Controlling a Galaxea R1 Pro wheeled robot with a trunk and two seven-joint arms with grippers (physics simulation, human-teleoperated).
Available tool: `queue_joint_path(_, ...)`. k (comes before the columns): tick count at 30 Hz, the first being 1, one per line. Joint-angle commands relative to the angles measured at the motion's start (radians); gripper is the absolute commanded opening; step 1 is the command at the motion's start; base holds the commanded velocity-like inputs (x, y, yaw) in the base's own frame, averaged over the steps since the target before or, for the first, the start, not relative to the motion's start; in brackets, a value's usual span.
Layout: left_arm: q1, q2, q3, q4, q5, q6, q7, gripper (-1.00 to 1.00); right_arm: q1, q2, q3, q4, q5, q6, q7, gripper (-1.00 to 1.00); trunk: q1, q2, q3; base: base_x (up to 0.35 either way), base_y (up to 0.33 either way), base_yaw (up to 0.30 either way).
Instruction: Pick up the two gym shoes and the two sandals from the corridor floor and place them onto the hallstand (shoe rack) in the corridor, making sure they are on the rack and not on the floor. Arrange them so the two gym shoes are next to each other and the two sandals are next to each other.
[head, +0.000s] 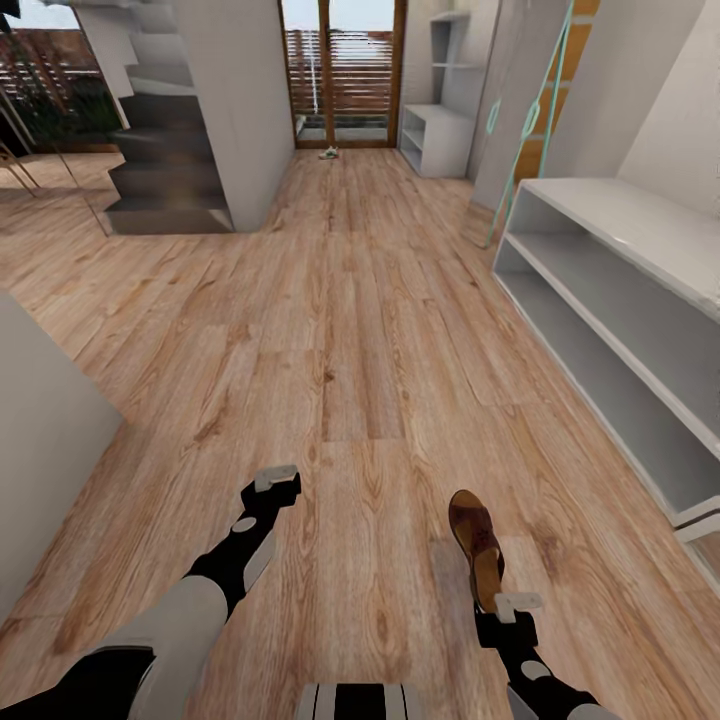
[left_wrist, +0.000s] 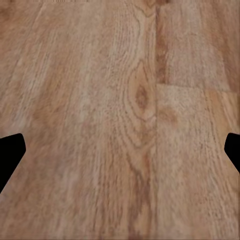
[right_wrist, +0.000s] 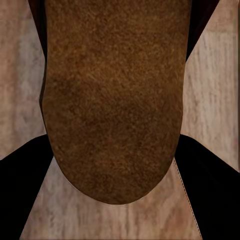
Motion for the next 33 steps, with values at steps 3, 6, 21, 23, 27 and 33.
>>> queue_joint_path(3, 0.0, 0.0, 0.004, 0.01, 0.006, -0.004, -0.001, 1.0, 0.0, -0.001, 0.002, 0.0, 0.009, -0.001, -0.006, -1.0, -0.001, 0.001, 0.011, 0.0, 0.0, 0.0)
queue_joint_path(6, 0.0, 0.001, 0.004, 0.013, 0.006, -0.004, -0.001, 1.0, 0.0, -0.001, 0.002, -0.001, 0.009, -0.001, -0.006, -1.0, -0.002, 0.001, 0.015, 0.0, 0.0, 0.0)
queue_joint_path(21, 0.0, 0.002, 0.005, 0.058, 0.006, -0.006, 0.0, 1.0, 0.0, 0.001, 0.002, -0.002, 0.009, -0.002, -0.006, -1.0, -0.003, 0.001, 0.027, 0.0, 0.0, 0.0)
queue_joint_path(23, 0.005, -0.004, -0.001, 0.052, 0.0, -0.009, -0.006, 1.0, 0.005, -0.004, -0.004, -0.008, 0.008, -0.008, -0.007, -1.0, -0.004, 0.002, 0.03, 0.0, 0.0, 0.0)
queue_joint_path(27, 0.019, -0.019, -0.02, 0.03, -0.004, -0.01, -0.006, 1.0, 0.021, -0.02, -0.01, -0.028, 0.008, -0.01, -0.007, -1.0, -0.004, 0.002, 0.03, 0.0, 0.0, 0.0)
queue_joint_path(33, 0.019, -0.019, -0.02, 0.009, -0.004, -0.01, -0.006, 1.0, 0.021, -0.02, -0.01, -0.028, 0.008, -0.01, -0.007, -1.0, -0.004, 0.002, 0.03, 0.0, 0.0, 0.0)
